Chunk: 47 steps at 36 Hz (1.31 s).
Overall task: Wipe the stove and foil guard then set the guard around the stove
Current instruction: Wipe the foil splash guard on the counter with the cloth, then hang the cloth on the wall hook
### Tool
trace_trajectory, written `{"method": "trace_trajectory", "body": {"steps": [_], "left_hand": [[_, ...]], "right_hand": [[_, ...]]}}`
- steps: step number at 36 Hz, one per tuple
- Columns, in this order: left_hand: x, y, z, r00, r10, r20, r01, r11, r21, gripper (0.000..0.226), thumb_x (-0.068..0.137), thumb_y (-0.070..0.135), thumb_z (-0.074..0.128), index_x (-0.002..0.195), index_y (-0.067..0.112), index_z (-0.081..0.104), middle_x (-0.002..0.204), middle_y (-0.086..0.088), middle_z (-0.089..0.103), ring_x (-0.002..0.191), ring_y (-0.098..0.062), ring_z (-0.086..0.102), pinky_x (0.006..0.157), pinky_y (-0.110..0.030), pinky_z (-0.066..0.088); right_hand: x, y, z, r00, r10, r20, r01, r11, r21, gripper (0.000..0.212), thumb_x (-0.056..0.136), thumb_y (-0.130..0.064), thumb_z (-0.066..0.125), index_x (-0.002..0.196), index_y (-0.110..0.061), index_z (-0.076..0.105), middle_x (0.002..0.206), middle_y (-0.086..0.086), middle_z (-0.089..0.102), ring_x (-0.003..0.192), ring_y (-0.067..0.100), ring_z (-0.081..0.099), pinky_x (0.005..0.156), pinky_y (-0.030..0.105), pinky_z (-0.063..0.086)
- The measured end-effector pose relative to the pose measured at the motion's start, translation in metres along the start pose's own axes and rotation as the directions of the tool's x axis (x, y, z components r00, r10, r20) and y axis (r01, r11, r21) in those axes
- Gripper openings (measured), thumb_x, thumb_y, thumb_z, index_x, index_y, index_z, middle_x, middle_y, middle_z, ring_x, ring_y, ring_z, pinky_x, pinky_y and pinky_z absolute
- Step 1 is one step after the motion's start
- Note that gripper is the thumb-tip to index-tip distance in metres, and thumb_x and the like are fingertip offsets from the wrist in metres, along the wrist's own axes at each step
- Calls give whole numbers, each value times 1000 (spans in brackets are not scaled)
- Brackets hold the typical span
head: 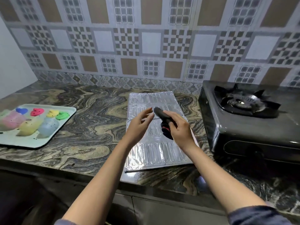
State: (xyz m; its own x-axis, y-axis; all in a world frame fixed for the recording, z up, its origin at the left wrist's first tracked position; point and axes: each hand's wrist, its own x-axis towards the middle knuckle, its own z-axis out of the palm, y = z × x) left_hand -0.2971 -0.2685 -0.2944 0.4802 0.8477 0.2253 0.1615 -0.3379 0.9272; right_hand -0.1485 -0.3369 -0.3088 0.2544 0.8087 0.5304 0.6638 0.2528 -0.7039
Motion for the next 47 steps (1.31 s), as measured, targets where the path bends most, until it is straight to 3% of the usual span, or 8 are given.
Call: {"method": "trace_trajectory", "body": {"steps": [4, 11, 15, 19, 24, 37, 43, 47], "left_hand": [[11, 16, -3, 993, 110, -29, -112, 992, -57, 25, 93, 19, 54, 117, 15, 59, 110, -2, 64, 100, -4, 60, 81, -11, 48], [22, 26, -13, 974, 208, -88, -212, 977, -33, 10, 85, 20, 66, 92, 27, 66, 94, 2, 70, 94, -20, 67, 90, -38, 53], [27, 35, -14, 964, 261, -54, -260, 965, 15, 13, 83, 16, 68, 88, 28, 65, 88, 4, 68, 90, -19, 66, 89, -35, 53], [34, 44, -9, 962, 273, -18, -273, 962, -13, 12, 82, 9, 68, 91, 16, 67, 87, 3, 67, 82, -9, 65, 83, -25, 53], [44, 57, -2, 946, 325, 4, -325, 945, -49, 16, 80, 3, 68, 88, 17, 68, 85, 3, 68, 75, 1, 64, 74, -15, 50], [73, 84, 12, 941, 337, 6, -337, 940, -48, 19, 79, 0, 67, 95, 12, 67, 82, 0, 68, 72, 0, 65, 74, -14, 49], [89, 92, 24, 947, 321, -29, -320, 947, 25, 16, 80, 5, 69, 85, 20, 67, 80, 1, 67, 77, -14, 63, 77, -25, 51], [102, 95, 33, 942, 331, -49, -320, 934, 159, 10, 81, 11, 69, 85, 19, 65, 79, 8, 64, 77, -10, 60, 74, -17, 49]], "right_hand": [[12, -13, -3, 996, -91, -4, 91, 996, 21, 42, 83, 6, 45, 121, -8, 59, 119, 7, 61, 112, 16, 55, 99, 21, 41], [18, -16, -5, 990, -136, -33, 136, 991, 12, 38, 85, 0, 46, 120, -7, 59, 118, 10, 62, 113, 25, 56, 100, 38, 44], [17, -13, -6, 990, -130, -49, 131, 991, -2, 36, 86, -1, 48, 120, -6, 59, 117, 10, 63, 111, 24, 57, 99, 34, 45], [14, -15, -12, 994, -95, -49, 95, 995, 15, 36, 86, -6, 50, 122, -9, 56, 114, 9, 61, 104, 13, 54, 91, 9, 39], [18, -16, -26, 1000, -5, 15, 4, 994, 111, 40, 88, -19, 57, 127, -19, 47, 121, 2, 58, 112, 14, 54, 96, 33, 46], [63, -14, -68, 985, 33, 171, -68, 976, 205, 39, 93, -19, 54, 130, -25, 46, 126, -6, 53, 123, 14, 48, 109, 44, 36], [87, -4, -86, 992, 21, 128, -42, 986, 164, 19, 86, -18, 63, 102, -26, 58, 103, -1, 65, 103, 18, 61, 96, 39, 48], [102, 7, -102, 997, -3, 83, -6, 994, 111, 16, 83, -19, 67, 98, -17, 64, 96, 2, 67, 90, 15, 63, 81, 24, 50]]}}
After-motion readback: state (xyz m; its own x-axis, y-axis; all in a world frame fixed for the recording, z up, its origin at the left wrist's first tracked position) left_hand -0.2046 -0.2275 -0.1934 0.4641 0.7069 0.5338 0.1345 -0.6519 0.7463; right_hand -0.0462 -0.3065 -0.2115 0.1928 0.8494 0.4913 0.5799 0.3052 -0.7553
